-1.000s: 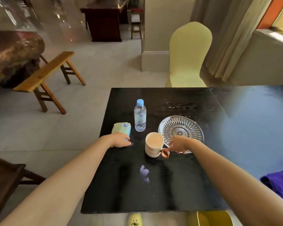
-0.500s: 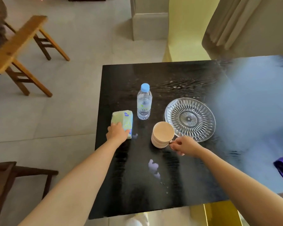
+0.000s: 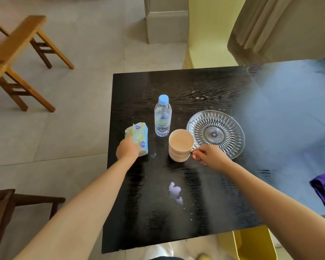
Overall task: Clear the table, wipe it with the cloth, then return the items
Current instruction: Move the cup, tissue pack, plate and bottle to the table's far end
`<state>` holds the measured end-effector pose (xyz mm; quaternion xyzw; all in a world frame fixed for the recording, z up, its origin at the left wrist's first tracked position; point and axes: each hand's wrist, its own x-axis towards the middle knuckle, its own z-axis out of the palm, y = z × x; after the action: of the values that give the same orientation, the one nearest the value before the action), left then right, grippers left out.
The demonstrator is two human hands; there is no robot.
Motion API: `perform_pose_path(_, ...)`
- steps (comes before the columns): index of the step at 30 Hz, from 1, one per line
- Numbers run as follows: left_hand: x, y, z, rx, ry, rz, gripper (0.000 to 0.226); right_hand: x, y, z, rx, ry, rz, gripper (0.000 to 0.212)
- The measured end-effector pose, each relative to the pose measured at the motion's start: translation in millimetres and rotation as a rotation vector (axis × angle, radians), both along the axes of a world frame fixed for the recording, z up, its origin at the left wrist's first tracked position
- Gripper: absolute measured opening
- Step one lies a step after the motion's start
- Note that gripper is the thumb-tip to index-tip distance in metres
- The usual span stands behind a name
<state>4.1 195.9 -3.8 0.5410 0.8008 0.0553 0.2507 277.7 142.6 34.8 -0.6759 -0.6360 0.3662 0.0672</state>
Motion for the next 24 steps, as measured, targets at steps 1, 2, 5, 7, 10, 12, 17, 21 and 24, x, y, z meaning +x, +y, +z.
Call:
perform_pose_path(1,-1,0,5,0.009,-0.053,0.025,0.022,1,2,3,0.011,0.013,-0.013,0.031)
perform_pose_path(2,-2,0,9,0.018,-0.113,0.048,0.019,1,3,8,0.022,0.024,-0.022,0.031)
perform_pose_path(5,-2,-5,21,0.047,-0.267,0.072,0.021,6,5,19,0.065,0.058,-0.03,0.032)
perform_pose_path(7,2,-13,31,0.054,-0.308,0.056,0.031,11,4,29,0.105,0.064,-0.018,0.031)
perform_pose_path(10,14,-26,49,0.034,-0.32,0.01,0.032,23,2,45,0.137,0.037,-0.002,0.034)
perform_pose_path(12,28,-35,63,-0.001,-0.338,-0.026,0.029,34,-1,57,0.155,0.039,0.001,0.036)
perform_pose_path(17,81,-51,100,-0.044,-0.334,-0.076,0.016,77,-15,90,0.209,-0.019,0.036,0.037)
perform_pose_path(21,139,-58,130,0.009,-0.324,-0.103,0.026,121,-23,119,0.266,-0.072,-0.03,0.041)
perform_pose_path(24,181,-60,146,0.081,-0.336,-0.115,0.029,156,-29,142,0.312,-0.093,-0.063,0.04)
